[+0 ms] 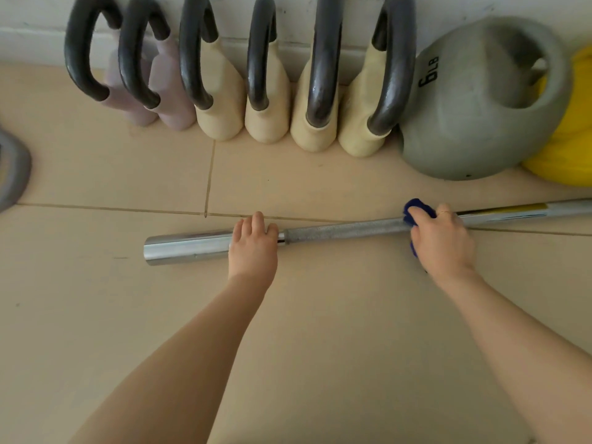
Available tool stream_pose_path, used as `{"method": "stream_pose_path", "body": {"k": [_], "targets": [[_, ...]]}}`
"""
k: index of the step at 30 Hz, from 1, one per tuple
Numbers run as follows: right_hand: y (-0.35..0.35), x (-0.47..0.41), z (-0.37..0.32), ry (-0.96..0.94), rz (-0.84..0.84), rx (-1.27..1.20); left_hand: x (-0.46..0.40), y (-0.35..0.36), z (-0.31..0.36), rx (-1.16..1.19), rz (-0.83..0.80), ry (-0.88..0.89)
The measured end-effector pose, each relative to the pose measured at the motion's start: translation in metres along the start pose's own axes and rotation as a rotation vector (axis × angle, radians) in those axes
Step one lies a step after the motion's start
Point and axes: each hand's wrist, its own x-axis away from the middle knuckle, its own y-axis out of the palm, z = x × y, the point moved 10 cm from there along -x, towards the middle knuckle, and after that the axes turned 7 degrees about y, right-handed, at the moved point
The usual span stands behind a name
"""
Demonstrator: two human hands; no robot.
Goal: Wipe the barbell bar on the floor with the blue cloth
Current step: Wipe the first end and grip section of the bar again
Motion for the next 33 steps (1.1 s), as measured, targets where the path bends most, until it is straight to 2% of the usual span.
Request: {"method": "stream_pose_path", "body": {"k": [2, 5, 10, 14, 16, 18, 21, 24, 26, 29, 33], "targets": [[0.001, -0.003, 0.007, 0.043, 0.006, -0.019, -0.001, 0.001, -0.001, 0.003, 0.003, -0.013], [0.011, 0.002, -0.037, 0.022, -0.080, -0.101, 0.001, 0.003, 0.002, -0.037, -0.029, -0.009], [0.016, 0.043, -0.142, -0.262, -0.147, -0.250, -0.001, 0.002, 0.002, -0.125, -0.085, -0.040], [0.013, 0.047, -0.158, -0.472, -0.150, -0.103, -0.001, -0.001, 0.003, -0.108, -0.083, -0.044], [0.010, 0.037, -0.138, -0.442, -0.118, -0.048, 0.002, 0.002, 0.003, -0.086, -0.107, -0.052], [0.008, 0.020, -0.100, -0.299, -0.083, 0.005, 0.005, 0.003, -0.001, -0.063, -0.114, -0.077], [0.010, 0.011, -0.060, -0.156, -0.072, 0.111, 0.008, -0.014, 0.003, -0.102, 0.092, -0.054], [0.011, 0.019, -0.077, -0.093, -0.107, 0.030, 0.012, -0.019, 0.006, -0.127, 0.170, -0.021], [0.011, 0.032, -0.116, -0.144, -0.148, -0.081, 0.011, -0.022, 0.005, -0.097, 0.174, -0.019], [0.016, 0.062, -0.184, -0.325, -0.226, -0.204, 0.007, -0.021, 0.001, 0.024, 0.155, -0.045], [0.019, 0.069, -0.200, -0.373, -0.239, -0.215, 0.005, -0.016, -0.006, 0.126, 0.151, -0.064]]}}
